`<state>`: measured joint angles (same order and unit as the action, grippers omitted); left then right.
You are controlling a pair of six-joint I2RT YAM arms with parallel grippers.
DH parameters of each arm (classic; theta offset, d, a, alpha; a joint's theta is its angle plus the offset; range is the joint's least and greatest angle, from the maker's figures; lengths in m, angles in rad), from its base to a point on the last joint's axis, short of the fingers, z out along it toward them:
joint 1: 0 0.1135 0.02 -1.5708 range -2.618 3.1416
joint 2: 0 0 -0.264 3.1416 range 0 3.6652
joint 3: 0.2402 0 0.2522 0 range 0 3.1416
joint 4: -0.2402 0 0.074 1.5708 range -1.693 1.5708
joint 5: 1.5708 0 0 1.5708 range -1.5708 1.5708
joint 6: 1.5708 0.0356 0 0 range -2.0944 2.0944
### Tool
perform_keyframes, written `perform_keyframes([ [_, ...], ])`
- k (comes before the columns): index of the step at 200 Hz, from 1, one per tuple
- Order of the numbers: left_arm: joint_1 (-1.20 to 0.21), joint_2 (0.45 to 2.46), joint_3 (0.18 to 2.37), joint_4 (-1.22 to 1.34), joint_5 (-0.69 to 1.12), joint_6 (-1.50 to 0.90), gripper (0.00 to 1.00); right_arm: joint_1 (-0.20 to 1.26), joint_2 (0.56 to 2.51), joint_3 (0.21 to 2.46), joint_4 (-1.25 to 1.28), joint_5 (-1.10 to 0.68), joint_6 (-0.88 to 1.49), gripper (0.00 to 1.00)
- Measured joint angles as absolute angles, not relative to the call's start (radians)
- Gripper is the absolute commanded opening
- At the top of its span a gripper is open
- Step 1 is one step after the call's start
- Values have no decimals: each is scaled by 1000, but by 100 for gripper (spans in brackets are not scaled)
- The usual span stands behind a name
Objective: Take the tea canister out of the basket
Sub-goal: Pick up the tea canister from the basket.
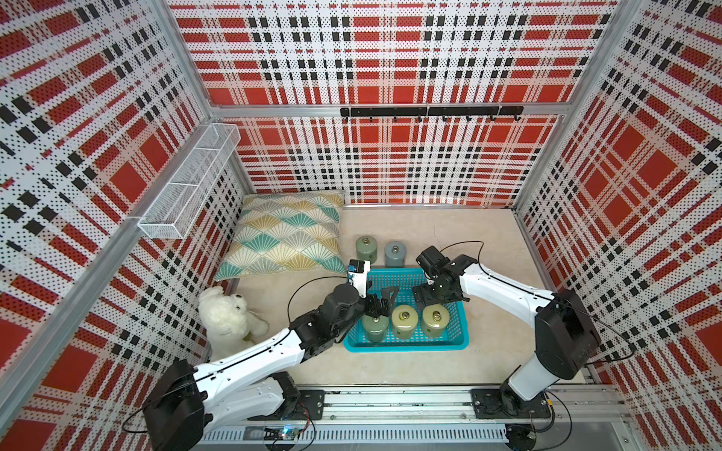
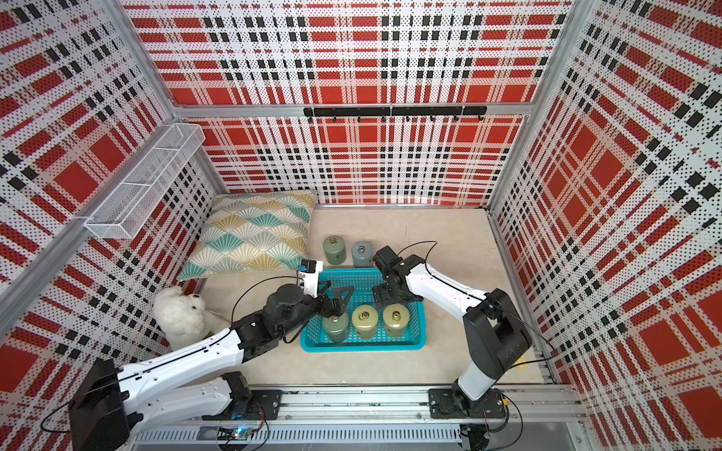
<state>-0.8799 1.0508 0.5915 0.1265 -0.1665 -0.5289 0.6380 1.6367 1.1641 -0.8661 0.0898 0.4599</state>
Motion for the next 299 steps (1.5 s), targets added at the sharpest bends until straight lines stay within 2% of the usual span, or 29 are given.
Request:
perform_keyframes([
  [88,-880,1045,590,126,-167,-525,100,632,1714,1183,-823,87,450,98],
  [150,-880,1038,590,126,-171,-524,100,625,1741,1184,-799,91,443,93],
  [161,-880,1038,590,126,-171,-523,100,625,1741,1184,-797,93,442,91],
  [180,-880,1037,590,126,-172,-523,100,623,1741,1184,-798,97,438,79],
  [211,-880,1036,590,126,-174,-523,99,622,1739,1184,-801,100,439,77],
  [224,-880,1036,590,126,-175,-523,99,622,1737,1184,-805,102,439,73],
  [299,-880,1026,590,126,-189,-523,99,628,1641,1227,-908,124,445,73],
])
